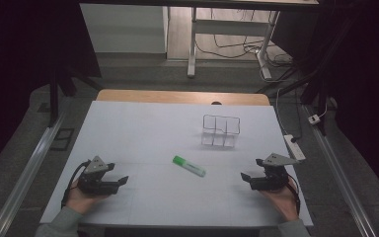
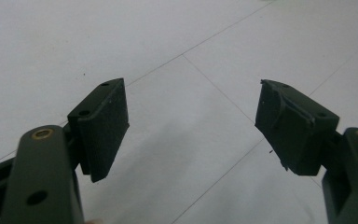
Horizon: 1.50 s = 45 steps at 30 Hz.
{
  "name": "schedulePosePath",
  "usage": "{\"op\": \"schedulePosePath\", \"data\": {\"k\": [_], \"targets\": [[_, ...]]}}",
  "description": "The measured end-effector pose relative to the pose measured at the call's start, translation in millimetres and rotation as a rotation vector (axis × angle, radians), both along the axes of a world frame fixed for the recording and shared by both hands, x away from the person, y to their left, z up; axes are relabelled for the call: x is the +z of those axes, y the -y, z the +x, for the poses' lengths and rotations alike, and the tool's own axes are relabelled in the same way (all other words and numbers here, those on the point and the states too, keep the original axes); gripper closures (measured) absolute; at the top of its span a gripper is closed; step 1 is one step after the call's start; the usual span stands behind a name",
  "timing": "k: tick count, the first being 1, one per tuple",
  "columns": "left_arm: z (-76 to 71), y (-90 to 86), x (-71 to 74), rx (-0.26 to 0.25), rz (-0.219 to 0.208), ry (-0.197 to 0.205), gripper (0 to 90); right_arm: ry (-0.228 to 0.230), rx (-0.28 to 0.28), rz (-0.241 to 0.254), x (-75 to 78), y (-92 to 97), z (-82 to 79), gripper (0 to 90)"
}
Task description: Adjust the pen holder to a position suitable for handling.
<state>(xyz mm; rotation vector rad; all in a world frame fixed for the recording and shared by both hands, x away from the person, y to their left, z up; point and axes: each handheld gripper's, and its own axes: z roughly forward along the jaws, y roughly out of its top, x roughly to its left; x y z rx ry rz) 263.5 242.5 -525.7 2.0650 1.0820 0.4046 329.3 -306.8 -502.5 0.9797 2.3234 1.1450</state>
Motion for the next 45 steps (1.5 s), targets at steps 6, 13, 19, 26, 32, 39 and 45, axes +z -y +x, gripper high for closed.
{"op": "schedulePosePath", "data": {"k": [6,13,19,26,32,39,45], "targets": [[0.4,-0.4,-0.3,0.003,-0.002,-0.003,25.4,0.003,-0.001,-0.003,-0.4,-1.3,-0.5,15.6],[1.3,-1.3,-0.3,0.006,-0.004,-0.003,25.5,-0.005,0.001,-0.015,-1.5,-3.0,0.0,16.1],[1.7,-1.6,-0.5,0.008,-0.003,-0.005,25.5,-0.01,0.015,-0.033,-1.0,-4.6,0.1,17.4],[2.4,-2.1,-0.8,0.011,-0.004,-0.005,25.4,-0.027,0.027,-0.062,-1.8,-8.2,2.0,15.1],[3.9,-2.4,-1.0,0.009,-0.007,-0.007,25.4,-0.031,0.015,-0.062,-0.8,-8.9,3.7,15.6],[4.4,-2.3,-1.4,0.007,-0.007,-0.01,25.4,-0.039,0.018,-0.07,-0.6,-12.2,6.9,17.6],[4.7,-1.6,-1.9,0.006,-0.005,-0.012,25.4,-0.035,-0.003,-0.074,4.8,-18.4,13.7,22.9]]}}
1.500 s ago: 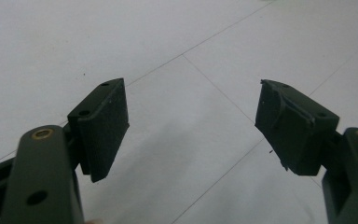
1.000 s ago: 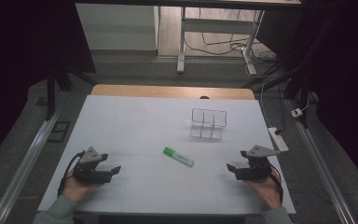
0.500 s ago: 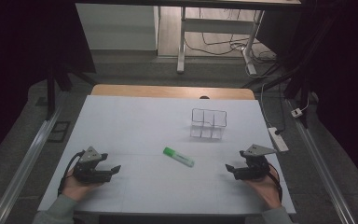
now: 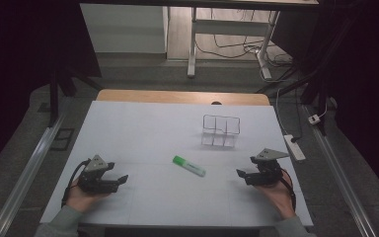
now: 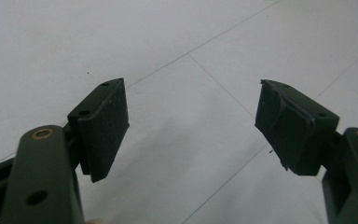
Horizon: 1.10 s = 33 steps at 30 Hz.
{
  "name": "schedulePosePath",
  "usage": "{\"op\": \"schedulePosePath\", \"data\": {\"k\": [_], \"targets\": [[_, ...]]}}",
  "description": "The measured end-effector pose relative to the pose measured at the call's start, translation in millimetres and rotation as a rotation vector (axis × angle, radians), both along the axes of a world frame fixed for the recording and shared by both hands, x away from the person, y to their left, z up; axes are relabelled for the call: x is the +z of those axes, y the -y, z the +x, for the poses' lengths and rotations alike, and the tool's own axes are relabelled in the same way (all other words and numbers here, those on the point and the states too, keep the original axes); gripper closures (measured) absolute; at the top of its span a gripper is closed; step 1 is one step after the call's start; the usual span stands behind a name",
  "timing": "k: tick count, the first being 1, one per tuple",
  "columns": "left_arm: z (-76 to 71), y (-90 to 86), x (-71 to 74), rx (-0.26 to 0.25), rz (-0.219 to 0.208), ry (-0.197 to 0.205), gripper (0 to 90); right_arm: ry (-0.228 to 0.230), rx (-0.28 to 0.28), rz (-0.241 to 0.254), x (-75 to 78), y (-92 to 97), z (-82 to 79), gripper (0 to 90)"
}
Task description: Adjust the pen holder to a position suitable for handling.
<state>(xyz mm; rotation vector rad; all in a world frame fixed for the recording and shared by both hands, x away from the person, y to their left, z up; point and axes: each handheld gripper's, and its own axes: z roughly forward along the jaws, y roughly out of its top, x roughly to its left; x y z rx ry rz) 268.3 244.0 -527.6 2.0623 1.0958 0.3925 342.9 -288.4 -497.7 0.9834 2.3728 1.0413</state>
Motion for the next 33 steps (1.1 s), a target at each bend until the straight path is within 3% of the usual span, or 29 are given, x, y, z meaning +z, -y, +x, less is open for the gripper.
{"op": "schedulePosePath", "data": {"k": [6,18,23,30,33], "targets": [[0.8,0.4,-0.5,-0.004,0.002,-0.002,25.4,-0.007,-0.021,0.019,5.2,-4.7,11.9,30.3],[1.3,1.1,-0.9,-0.005,0.007,-0.002,25.5,-0.008,-0.093,0.0,8.1,-4.3,39.9,48.0],[1.7,0.8,-1.4,-0.004,0.007,-0.005,25.5,-0.017,-0.144,0.006,7.3,-3.3,54.4,61.6],[1.7,0.9,-1.5,-0.009,0.01,-0.004,25.5,-0.006,-0.152,0.0,5.5,-5.8,66.0,73.9],[1.9,0.7,-1.7,-0.008,0.012,-0.004,25.5,-0.023,-0.147,-0.012,5.3,-8.7,74.5,82.0]]}}
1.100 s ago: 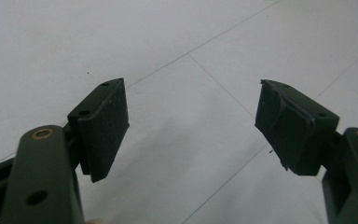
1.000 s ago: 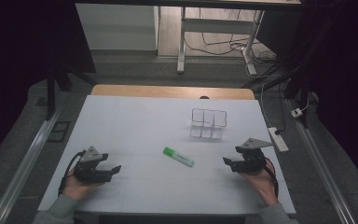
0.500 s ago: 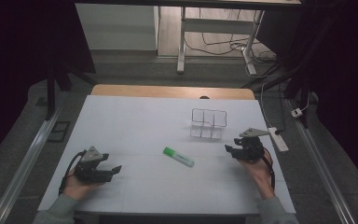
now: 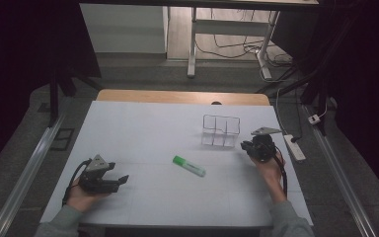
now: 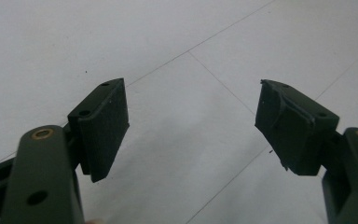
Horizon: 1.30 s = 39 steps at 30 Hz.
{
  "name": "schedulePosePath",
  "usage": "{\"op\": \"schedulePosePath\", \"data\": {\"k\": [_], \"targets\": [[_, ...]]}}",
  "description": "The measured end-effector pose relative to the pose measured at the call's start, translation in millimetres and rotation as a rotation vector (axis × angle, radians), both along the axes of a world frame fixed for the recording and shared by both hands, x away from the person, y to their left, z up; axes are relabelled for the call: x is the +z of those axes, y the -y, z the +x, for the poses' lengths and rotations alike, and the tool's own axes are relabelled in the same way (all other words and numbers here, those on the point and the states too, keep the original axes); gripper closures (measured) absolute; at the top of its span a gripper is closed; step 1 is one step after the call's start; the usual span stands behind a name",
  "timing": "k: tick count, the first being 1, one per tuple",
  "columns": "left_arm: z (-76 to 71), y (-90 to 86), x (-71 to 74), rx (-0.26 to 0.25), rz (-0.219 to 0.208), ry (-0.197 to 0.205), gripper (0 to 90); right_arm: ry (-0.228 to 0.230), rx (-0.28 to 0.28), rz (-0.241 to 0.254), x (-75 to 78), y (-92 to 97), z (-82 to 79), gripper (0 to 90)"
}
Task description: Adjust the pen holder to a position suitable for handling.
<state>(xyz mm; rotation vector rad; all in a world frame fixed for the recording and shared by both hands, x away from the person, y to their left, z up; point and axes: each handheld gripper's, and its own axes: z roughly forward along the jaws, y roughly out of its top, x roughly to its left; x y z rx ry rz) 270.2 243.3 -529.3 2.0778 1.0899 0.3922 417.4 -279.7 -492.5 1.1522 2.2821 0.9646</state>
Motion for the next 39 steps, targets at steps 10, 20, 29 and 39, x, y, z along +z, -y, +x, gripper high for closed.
{"op": "schedulePosePath", "data": {"k": [10,20,29,39], "targets": [[0.1,0.2,-0.4,-0.002,0.001,0.0,25.5,-0.008,-0.012,-0.013,0.9,-8.4,19.4,89.3],[1.2,0.4,-1.3,-0.004,0.004,-0.005,25.4,-0.032,-0.025,-0.002,-6.9,-6.7,33.5,89.3],[0.7,0.6,-1.3,-0.004,0.004,-0.003,25.4,-0.033,-0.025,-0.009,-9.5,-14.2,37.4,89.3],[1.5,1.1,-2.1,-0.009,0.007,-0.006,25.4,-0.037,-0.033,0.0,-11.1,-14.0,38.8,89.3]]}}
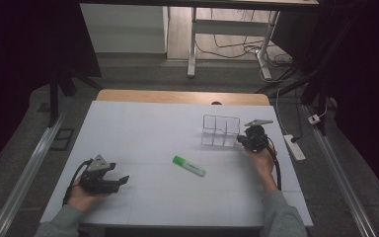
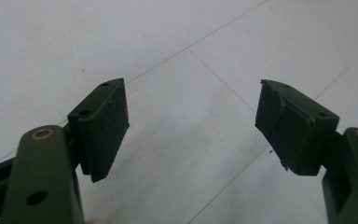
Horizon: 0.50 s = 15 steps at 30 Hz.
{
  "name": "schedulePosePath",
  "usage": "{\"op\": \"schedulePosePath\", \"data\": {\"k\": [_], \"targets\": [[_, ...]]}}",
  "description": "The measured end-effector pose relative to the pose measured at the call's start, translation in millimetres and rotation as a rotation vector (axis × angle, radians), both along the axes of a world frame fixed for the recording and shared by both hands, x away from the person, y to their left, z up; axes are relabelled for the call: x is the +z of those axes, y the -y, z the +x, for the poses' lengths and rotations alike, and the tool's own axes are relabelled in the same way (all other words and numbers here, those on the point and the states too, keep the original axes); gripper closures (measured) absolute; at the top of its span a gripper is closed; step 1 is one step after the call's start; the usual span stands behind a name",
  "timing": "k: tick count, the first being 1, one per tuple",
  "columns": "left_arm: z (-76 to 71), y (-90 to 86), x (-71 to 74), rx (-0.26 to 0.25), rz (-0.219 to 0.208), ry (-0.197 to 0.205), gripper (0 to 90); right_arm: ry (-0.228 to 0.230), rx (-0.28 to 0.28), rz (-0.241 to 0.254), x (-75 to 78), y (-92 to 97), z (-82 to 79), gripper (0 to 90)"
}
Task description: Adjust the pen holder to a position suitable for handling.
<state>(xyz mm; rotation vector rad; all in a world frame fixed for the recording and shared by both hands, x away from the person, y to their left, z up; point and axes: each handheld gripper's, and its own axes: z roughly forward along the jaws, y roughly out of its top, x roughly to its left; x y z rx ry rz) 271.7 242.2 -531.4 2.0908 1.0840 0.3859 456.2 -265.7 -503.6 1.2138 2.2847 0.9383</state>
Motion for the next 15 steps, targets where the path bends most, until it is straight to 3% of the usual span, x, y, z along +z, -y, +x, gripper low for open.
{"op": "schedulePosePath", "data": {"k": [7,15], "targets": [[0.4,0.5,-0.4,-0.001,0.003,0.0,25.4,0.007,-0.001,0.024,-0.1,-2.4,-0.2,89.3],[0.8,0.8,-1.0,-0.004,0.005,-0.004,25.4,0.006,0.039,0.007,0.6,-19.3,-0.3,89.3]]}}
